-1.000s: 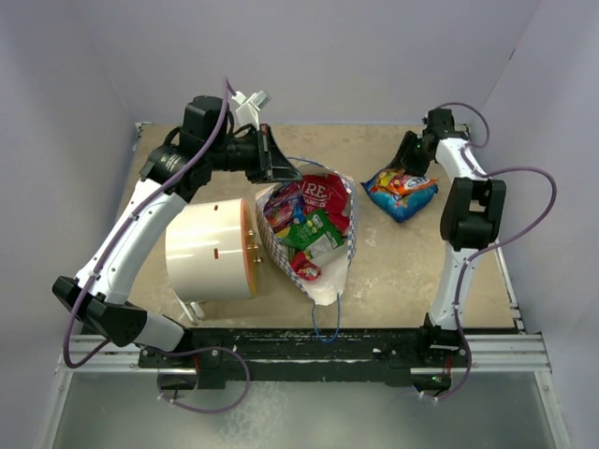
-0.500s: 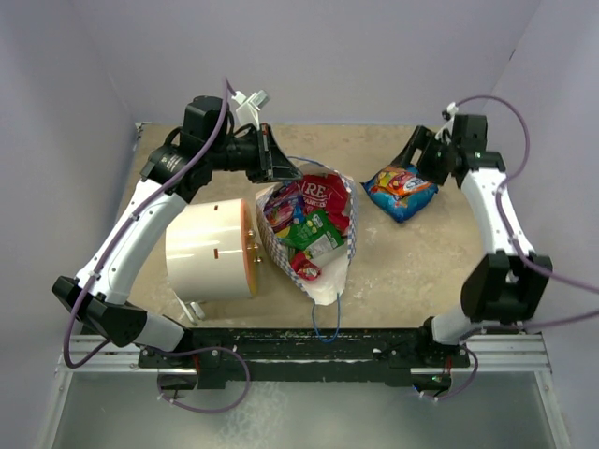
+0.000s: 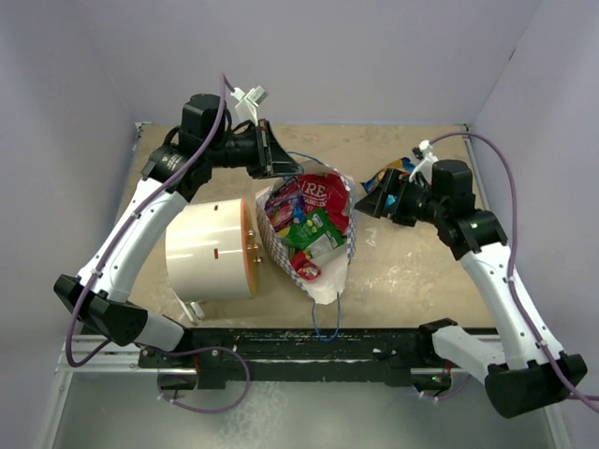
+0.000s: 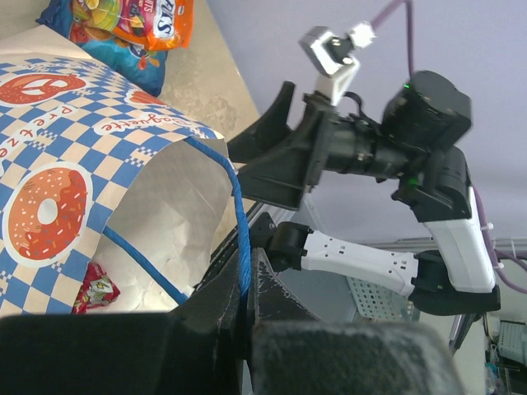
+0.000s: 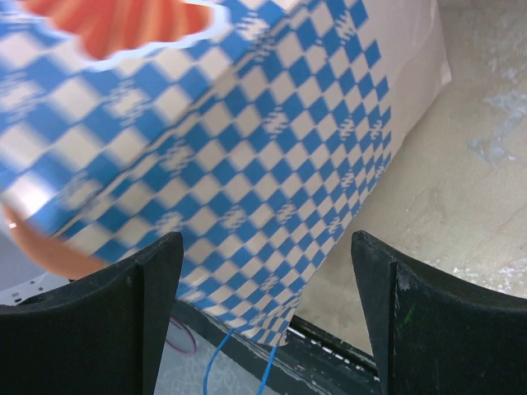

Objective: Take the snacks out of the paper bag

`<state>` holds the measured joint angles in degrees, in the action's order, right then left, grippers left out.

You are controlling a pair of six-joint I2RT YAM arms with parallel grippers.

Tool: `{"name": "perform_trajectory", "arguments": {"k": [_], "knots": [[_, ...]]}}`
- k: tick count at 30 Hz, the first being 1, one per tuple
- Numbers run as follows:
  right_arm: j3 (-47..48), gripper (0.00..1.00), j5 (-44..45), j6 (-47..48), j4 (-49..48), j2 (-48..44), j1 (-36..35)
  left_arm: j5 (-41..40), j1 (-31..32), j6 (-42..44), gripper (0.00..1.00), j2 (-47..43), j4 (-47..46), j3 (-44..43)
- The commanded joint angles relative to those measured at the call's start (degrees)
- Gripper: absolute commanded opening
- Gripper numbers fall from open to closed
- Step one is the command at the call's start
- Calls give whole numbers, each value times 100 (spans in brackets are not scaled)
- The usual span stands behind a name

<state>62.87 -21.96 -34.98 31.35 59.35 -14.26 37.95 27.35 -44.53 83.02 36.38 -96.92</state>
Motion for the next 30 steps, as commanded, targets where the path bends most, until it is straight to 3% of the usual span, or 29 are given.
{"name": "perform_trajectory", "arguments": {"k": [1, 9, 16, 19, 22, 24, 30], "knots": [[686, 84, -18, 332, -204, -235, -323, 154, -96, -212, 0, -103, -497, 131], [1074, 83, 314, 904, -470, -182, -1865, 278, -116, -200, 0, -50, -553, -2], [863, 83, 1714, 1118, -1149, 301, -3701, 404, -116, -165, 0, -104, -545, -8], [861, 82, 2812, 1393, -1261, 663, -4258, 439, -116, -194, 0, -101, -575, -28], [602, 80, 3832, 1704, -1788, 699, -4515, 452, -116, -196, 0, -122, -571, -13], [268, 71, 4366, 1960, -2387, 601, -4550, 457, -112, -204, 0, -146, -587, 29], [-959, 69, 4941, 3191, -4297, 773, -4550, 484, -114, -274, 0, -163, -711, 73]]}}
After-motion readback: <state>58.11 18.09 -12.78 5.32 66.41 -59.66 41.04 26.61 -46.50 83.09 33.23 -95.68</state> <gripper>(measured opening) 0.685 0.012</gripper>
